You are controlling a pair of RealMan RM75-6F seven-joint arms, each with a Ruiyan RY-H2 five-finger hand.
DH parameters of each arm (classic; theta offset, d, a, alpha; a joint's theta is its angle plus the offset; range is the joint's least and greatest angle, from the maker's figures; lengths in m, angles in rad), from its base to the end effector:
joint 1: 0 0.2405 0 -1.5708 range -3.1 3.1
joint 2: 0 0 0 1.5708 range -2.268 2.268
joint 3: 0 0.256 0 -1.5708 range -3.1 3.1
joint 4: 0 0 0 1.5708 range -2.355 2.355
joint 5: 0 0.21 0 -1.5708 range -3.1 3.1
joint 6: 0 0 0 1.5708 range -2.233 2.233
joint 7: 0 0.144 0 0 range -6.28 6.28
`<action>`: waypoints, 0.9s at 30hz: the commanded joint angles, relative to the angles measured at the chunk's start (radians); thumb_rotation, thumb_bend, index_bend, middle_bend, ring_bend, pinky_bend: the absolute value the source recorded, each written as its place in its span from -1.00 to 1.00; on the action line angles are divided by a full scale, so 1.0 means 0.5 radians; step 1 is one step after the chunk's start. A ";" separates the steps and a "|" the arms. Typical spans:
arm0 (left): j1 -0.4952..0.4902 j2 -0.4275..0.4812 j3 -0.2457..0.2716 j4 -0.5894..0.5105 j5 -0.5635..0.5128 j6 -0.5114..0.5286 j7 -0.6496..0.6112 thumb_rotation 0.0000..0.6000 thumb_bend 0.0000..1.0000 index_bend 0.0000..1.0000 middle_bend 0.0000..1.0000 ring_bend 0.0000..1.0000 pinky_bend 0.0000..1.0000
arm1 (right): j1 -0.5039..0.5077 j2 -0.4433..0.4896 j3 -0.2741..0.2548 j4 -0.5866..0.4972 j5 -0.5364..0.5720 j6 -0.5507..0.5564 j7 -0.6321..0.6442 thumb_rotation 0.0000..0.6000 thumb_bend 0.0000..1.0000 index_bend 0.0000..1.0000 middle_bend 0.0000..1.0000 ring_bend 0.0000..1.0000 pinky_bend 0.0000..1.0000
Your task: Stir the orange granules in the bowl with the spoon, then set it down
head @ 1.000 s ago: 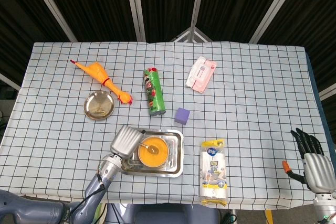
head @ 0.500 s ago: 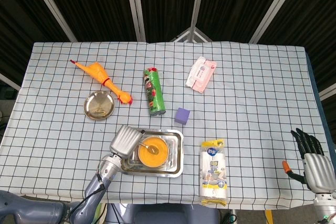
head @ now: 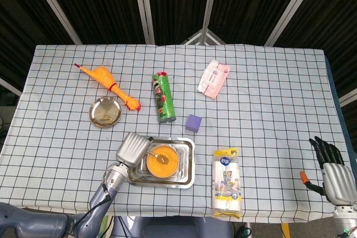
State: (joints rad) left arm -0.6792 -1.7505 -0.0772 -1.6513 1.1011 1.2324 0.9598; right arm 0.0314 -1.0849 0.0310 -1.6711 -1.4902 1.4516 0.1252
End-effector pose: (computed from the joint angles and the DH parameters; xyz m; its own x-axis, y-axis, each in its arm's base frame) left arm -0.1035 0.2647 -0.0602 0.6804 0.0848 0.7279 0.6770 -0.4532 -0.5799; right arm -0.3155 -0.1595 0.1579 0.2500 -0.0697 0.9657 -0.9655 0.0575 0.2541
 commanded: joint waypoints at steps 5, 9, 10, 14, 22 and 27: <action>0.002 0.001 0.002 0.010 0.002 -0.005 -0.009 1.00 -0.15 0.04 1.00 0.96 0.90 | 0.001 -0.001 0.000 0.002 0.000 -0.001 -0.003 1.00 -0.19 -1.00 -1.00 -1.00 -1.00; 0.003 -0.007 0.000 0.021 0.005 -0.008 -0.018 1.00 -0.13 0.04 1.00 0.96 0.90 | 0.000 -0.001 0.000 0.000 0.000 -0.001 -0.002 1.00 -0.19 -1.00 -1.00 -1.00 -1.00; 0.003 -0.010 -0.001 0.024 0.004 -0.008 -0.021 1.00 -0.12 0.04 1.00 0.96 0.90 | 0.000 -0.001 -0.001 0.001 -0.001 -0.001 -0.002 1.00 -0.19 -1.00 -1.00 -1.00 -1.00; 0.004 -0.023 0.003 0.037 0.013 -0.007 -0.025 1.00 -0.07 0.06 1.00 0.96 0.90 | 0.000 -0.001 -0.001 0.001 0.000 -0.001 0.001 1.00 -0.19 -1.00 -1.00 -1.00 -1.00; 0.007 -0.034 0.000 0.048 0.020 -0.005 -0.030 1.00 0.00 0.09 1.00 0.96 0.90 | 0.000 0.000 0.000 0.001 0.001 -0.002 0.003 1.00 -0.19 -1.00 -1.00 -1.00 -1.00; 0.009 -0.032 -0.001 0.050 0.019 -0.006 -0.029 1.00 0.02 0.09 1.00 0.96 0.90 | -0.002 -0.001 -0.001 0.000 0.002 0.000 0.000 1.00 -0.19 -1.00 -1.00 -1.00 -1.00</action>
State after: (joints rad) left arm -0.6748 -1.7666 -0.0775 -1.6265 1.1108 1.2292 0.9456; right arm 0.0305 -1.0852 0.0307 -1.6711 -1.4895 1.4517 0.1251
